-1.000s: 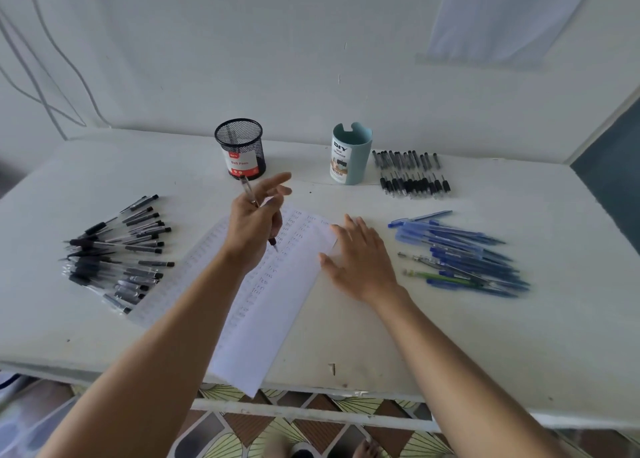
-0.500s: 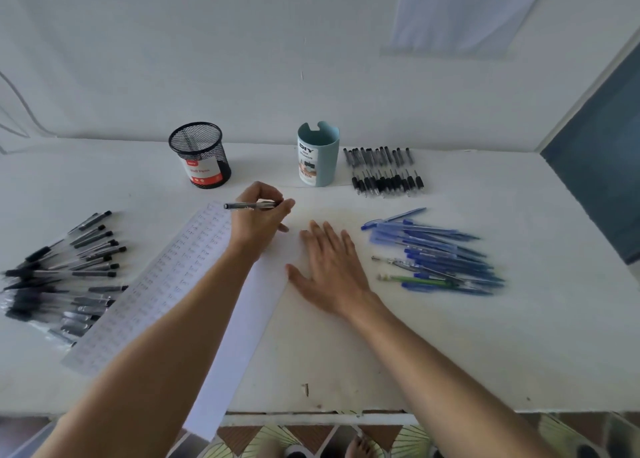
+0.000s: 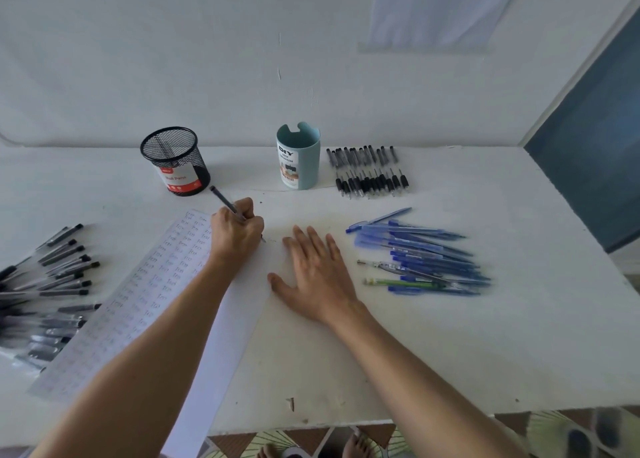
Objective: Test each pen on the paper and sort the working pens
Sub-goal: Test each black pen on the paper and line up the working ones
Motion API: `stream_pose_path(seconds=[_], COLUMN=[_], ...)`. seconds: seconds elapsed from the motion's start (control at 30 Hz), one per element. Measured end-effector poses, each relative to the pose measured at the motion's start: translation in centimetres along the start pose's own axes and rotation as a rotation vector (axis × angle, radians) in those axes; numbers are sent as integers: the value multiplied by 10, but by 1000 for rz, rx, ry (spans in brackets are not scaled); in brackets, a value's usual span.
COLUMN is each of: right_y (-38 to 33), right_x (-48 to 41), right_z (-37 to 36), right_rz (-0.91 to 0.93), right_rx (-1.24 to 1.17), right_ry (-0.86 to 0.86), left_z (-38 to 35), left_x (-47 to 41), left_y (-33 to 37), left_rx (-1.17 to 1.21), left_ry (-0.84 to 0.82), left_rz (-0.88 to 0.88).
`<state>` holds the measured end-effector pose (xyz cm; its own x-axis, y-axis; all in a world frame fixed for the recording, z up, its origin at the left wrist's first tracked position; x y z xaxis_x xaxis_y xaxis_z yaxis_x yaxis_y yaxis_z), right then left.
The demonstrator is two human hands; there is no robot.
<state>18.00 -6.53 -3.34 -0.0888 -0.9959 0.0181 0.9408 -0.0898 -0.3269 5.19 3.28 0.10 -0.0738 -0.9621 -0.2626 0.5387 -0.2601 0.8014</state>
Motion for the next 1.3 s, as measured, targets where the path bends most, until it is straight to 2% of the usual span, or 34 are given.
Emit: stream_pose_path(seconds=[0.23,1.3], right_y=[1,-1], right_x=[-1,-1], right_z=[1,4], right_rz=[-11,-19], right_rx=[-17,-27], right_ry=[6,39], left_z=[-6,-12], left_x=[-3,-1], left_y=[-1,6], left_rx=[-84,-64], left_ry=[-44,-78], left_rz=[-10,-77])
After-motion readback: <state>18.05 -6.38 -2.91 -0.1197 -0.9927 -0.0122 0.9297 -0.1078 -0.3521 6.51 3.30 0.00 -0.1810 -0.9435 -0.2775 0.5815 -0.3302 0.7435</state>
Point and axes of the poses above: each hand's wrist, its own x-axis away from the middle knuckle, its own z-axis out of the back of the hand, y = z × x, the point moved 10 cm from there along -x, towards the middle knuckle, and after that the axes turned 11 degrees about -z, right-handed, at the moved point
